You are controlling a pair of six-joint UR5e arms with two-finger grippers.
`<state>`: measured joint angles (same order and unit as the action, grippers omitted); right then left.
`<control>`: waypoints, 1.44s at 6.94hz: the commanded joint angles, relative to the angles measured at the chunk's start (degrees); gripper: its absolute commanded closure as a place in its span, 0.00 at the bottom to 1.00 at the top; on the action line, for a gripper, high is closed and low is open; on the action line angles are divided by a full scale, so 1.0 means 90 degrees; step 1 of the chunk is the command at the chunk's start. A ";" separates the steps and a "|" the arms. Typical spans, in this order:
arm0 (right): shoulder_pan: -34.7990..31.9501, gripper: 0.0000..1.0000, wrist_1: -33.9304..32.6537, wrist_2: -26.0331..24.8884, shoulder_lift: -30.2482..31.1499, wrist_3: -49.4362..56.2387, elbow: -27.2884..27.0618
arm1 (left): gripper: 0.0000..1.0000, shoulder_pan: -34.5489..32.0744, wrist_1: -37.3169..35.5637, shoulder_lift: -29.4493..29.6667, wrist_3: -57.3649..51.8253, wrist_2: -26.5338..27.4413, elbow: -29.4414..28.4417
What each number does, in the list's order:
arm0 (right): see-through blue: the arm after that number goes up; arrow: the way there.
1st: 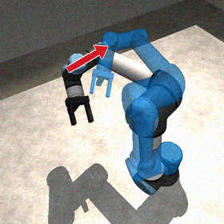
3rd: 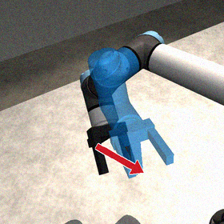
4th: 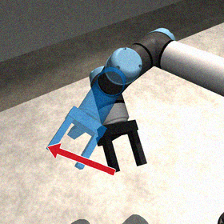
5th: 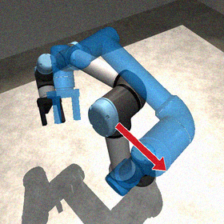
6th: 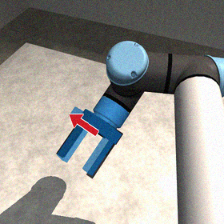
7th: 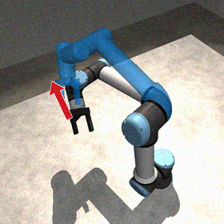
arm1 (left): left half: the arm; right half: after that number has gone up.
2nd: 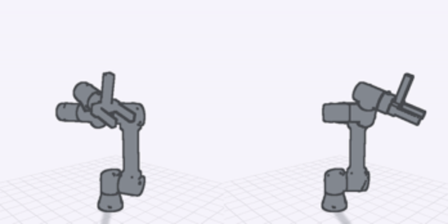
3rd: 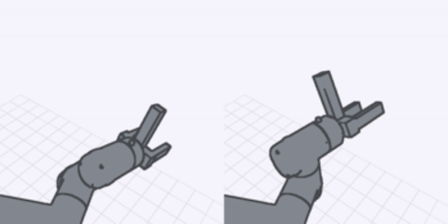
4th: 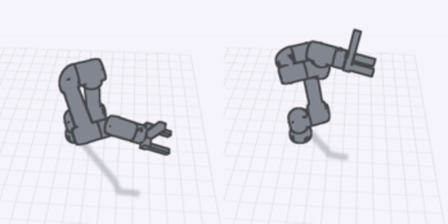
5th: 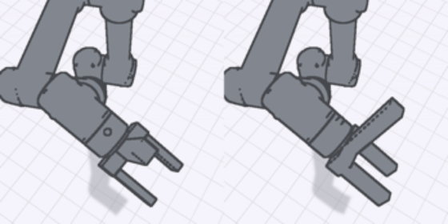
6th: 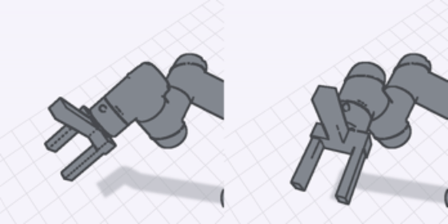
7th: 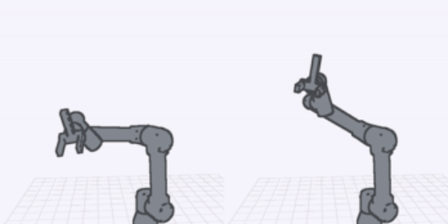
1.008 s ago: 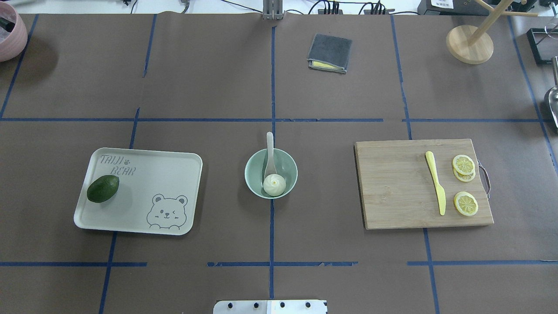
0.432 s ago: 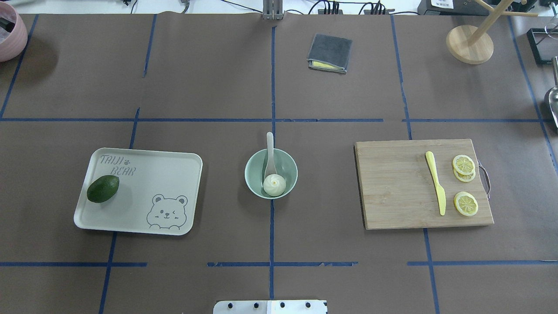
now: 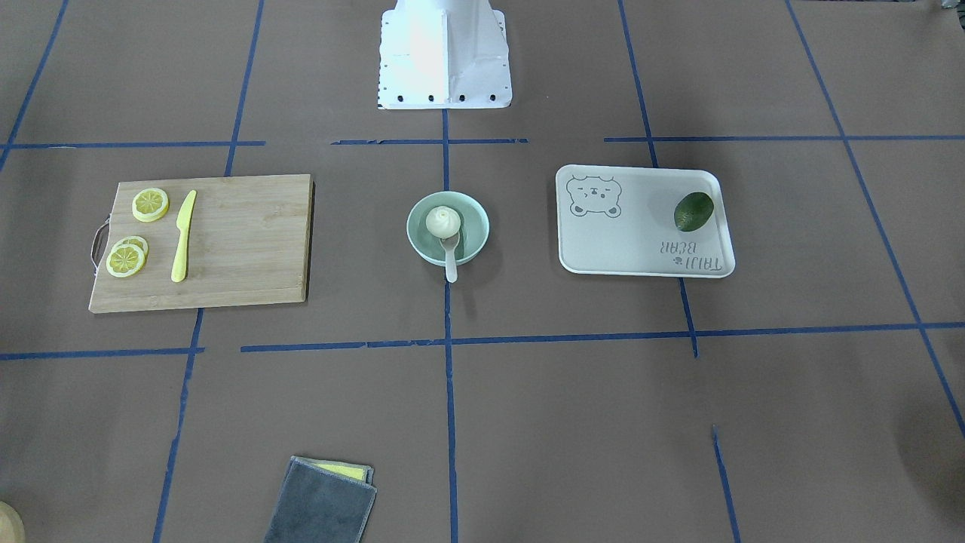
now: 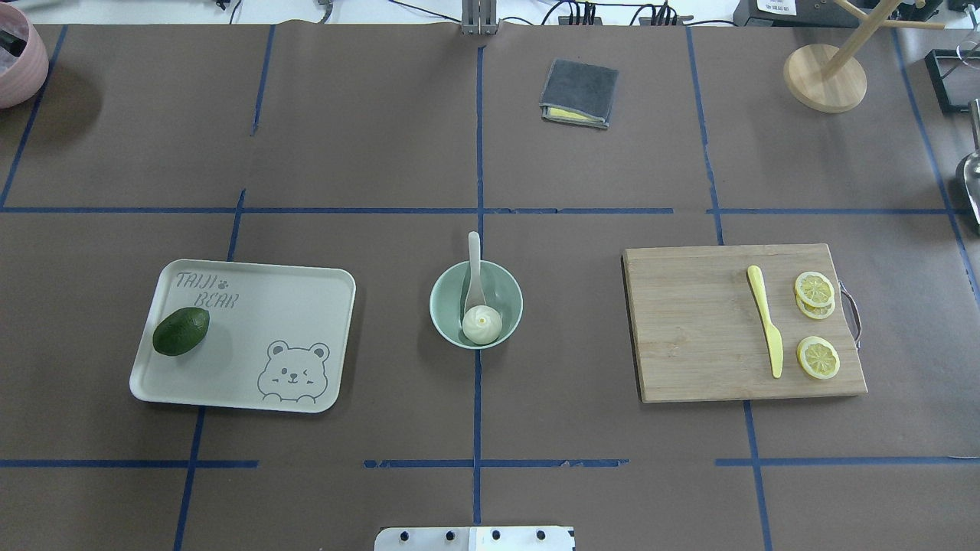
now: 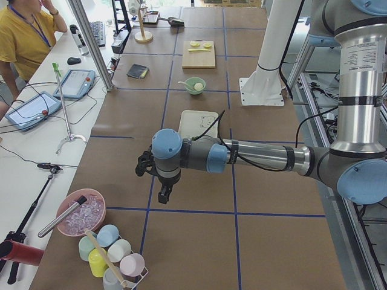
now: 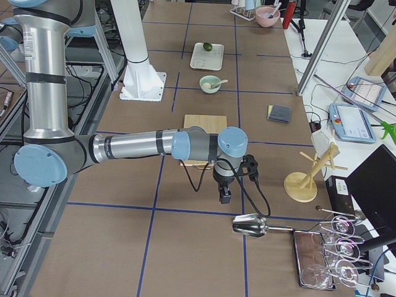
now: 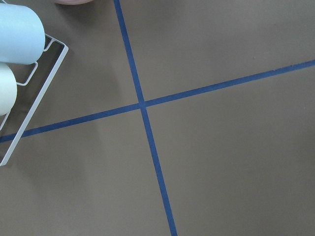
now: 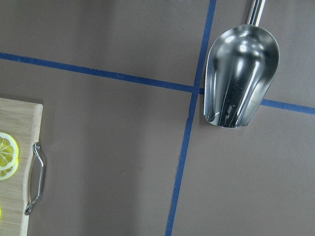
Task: Put spoon and bun in bowl
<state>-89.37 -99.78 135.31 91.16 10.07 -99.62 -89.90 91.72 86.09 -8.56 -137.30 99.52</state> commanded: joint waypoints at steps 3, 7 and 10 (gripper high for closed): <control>0.0233 0.00 0.0051 -0.0025 0.0018 -0.0035 0.0170 | 0.00 0.0008 0.0025 0.0063 -0.0006 0.0069 0.0026; 0.0233 0.00 0.0061 0.0139 0.0028 -0.0016 0.0170 | 0.00 0.0047 -0.0015 0.0025 -0.0006 0.0070 0.0006; 0.0233 0.00 0.0061 0.0443 0.0018 -0.0006 0.0131 | 0.00 0.0047 -0.0005 0.0092 -0.0006 0.0070 0.0007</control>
